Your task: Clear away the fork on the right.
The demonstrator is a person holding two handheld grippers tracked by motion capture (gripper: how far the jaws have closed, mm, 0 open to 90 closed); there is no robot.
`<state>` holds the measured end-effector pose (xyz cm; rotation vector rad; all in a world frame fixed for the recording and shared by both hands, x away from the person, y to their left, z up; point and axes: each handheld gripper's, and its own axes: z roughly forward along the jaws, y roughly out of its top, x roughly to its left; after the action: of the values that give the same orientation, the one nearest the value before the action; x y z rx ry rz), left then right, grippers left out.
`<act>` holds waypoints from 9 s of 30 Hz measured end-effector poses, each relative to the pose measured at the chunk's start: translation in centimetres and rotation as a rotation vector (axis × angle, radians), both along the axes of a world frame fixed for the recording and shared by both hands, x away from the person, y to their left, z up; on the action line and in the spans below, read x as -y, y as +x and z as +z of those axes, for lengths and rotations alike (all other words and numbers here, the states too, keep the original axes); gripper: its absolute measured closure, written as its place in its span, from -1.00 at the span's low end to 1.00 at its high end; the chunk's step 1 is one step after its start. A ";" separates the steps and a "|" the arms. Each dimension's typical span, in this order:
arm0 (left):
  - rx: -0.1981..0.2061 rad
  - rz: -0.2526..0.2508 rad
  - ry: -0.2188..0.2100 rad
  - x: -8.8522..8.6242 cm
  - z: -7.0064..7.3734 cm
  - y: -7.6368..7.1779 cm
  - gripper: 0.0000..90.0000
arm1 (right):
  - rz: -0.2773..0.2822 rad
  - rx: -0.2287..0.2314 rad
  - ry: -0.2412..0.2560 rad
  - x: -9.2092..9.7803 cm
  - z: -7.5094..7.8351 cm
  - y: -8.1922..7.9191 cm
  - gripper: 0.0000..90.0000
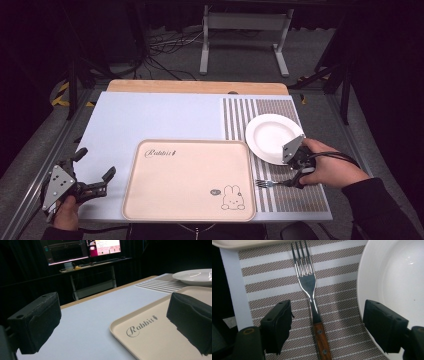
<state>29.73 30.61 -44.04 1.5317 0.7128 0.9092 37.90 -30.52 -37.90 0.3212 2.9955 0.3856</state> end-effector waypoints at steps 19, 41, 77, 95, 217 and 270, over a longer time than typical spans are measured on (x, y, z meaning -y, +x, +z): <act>0.001 0.000 -0.002 0.0 0.0 0.0 -1.00 | 0.069 -0.088 -0.148 -0.8 -2.0 -0.2 -0.12; 0.000 0.001 -0.002 0.0 0.0 0.0 -1.00 | 0.132 -0.098 -0.231 -0.3 -3.4 0.5 0.67; -0.002 -0.001 -0.004 0.1 0.0 0.0 -1.00 | 0.177 -0.039 -0.210 -0.4 -1.0 0.1 0.74; 0.000 -0.002 -0.002 0.0 0.0 0.0 -1.00 | 0.192 0.048 -0.162 -2.6 2.5 0.4 0.74; 0.005 -0.003 -0.013 -0.2 0.1 -0.1 -1.00 | -0.717 -0.197 0.055 -17.8 -2.2 0.1 0.74; 0.005 -0.001 -0.016 -0.2 0.1 -0.1 -1.00 | -0.402 0.037 0.308 -18.3 -2.7 1.1 -0.53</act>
<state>29.66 30.78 -43.96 1.5154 0.7140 0.9043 38.98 -12.25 -40.61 0.9095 2.7316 0.7922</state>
